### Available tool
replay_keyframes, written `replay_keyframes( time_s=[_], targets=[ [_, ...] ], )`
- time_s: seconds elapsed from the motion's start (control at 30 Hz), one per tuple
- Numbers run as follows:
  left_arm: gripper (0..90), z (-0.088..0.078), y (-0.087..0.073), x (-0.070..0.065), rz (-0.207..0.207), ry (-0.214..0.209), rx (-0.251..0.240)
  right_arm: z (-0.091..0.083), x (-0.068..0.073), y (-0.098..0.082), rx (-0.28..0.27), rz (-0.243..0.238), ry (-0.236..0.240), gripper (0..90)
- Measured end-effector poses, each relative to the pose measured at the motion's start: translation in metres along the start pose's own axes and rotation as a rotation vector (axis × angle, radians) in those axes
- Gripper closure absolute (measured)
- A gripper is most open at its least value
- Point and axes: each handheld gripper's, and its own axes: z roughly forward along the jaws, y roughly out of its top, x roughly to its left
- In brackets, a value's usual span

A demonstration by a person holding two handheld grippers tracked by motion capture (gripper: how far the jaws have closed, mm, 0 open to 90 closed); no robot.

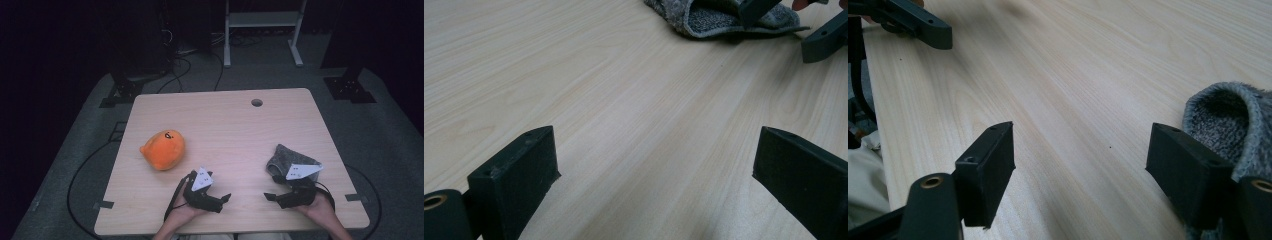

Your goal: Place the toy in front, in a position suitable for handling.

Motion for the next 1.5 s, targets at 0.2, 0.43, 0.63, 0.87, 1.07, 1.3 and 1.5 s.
replay_keyframes(
  time_s=[0.2, 0.43, 0.63, 0.87, 1.07, 1.3, 1.5],
  targets=[
    [3.8, -0.003, 0.005, 0.002, -0.039, -0.001, -0.015, 0.002, 0.0, 0.0, 0.008, 0.004, 0.006, 25.9],
    [2.1, -0.012, 0.012, 0.004, -0.042, 0.029, -0.053, 0.005, 0.003, 0.001, 0.016, -0.003, 0.005, 26.2],
    [1.8, -0.02, 0.017, 0.01, -0.041, 0.055, -0.082, 0.005, 0.005, 0.002, 0.019, -0.006, 0.006, 26.4],
    [1.4, -0.032, 0.023, 0.019, -0.047, 0.084, -0.115, 0.007, 0.004, 0.002, 0.025, -0.009, 0.009, 26.7],
    [1.5, -0.045, 0.026, 0.03, -0.059, 0.114, -0.145, 0.006, 0.005, 0.002, 0.024, -0.006, 0.009, 27.0],
    [1.4, -0.059, 0.028, 0.045, -0.072, 0.162, -0.174, 0.007, 0.005, 0.002, 0.029, -0.005, 0.01, 27.1],
    [1.4, -0.072, 0.031, 0.056, -0.078, 0.197, -0.195, 0.008, 0.005, 0.002, 0.031, -0.002, 0.01, 27.4]
  ],
)
